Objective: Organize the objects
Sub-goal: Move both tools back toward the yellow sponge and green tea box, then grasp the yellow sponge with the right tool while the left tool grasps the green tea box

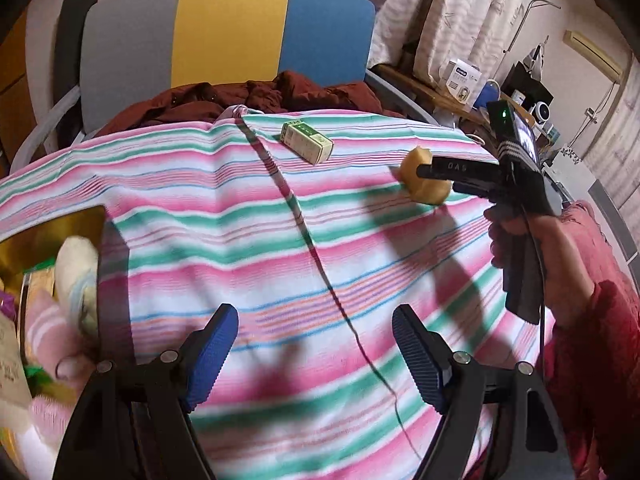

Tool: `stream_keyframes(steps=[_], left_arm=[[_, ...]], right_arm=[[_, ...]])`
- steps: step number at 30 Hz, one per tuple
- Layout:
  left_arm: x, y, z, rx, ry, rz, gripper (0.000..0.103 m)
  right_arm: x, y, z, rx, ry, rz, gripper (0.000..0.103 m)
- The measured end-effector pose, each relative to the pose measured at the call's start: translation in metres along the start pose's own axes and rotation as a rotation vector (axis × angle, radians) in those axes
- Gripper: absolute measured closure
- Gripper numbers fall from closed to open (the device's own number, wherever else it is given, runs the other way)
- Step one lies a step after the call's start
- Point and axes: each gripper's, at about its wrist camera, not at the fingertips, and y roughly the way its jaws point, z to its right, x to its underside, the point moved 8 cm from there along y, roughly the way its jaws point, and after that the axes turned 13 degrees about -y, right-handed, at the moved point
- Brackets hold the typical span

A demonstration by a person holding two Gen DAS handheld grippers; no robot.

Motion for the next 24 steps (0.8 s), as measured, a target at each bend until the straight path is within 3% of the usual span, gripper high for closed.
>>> stream_keyframes(steps=[4,8,11,15,19,24], left_arm=[[-0.014,0.02,0.007,-0.009,0.011,-0.014,0.022],[-0.028,0.041,0.017,-0.013,0.009,-0.025,0.022],[-0.042,0.06,0.023,-0.024,0.009,-0.034,0.022],[-0.066,0.086,0.028,-0.065,-0.006,-0.042,0.022],[-0.098,0.11,0.038,-0.064,-0.07,-0.042,0.022],[-0.131,0.143,0.047,-0.113,-0.127,-0.048,0.022]], right_arm=[[0.004,0.016,0.007,-0.026,0.014,-0.021,0.03],[0.004,0.026,0.014,-0.08,0.053,-0.026,0.049],[0.004,0.025,0.013,-0.096,0.054,-0.035,0.055],[0.003,0.019,0.011,-0.1,0.055,-0.038,0.055],[0.003,0.013,0.011,-0.062,0.022,-0.04,0.055],[0.007,0.018,0.019,-0.022,0.024,-0.07,0.055]])
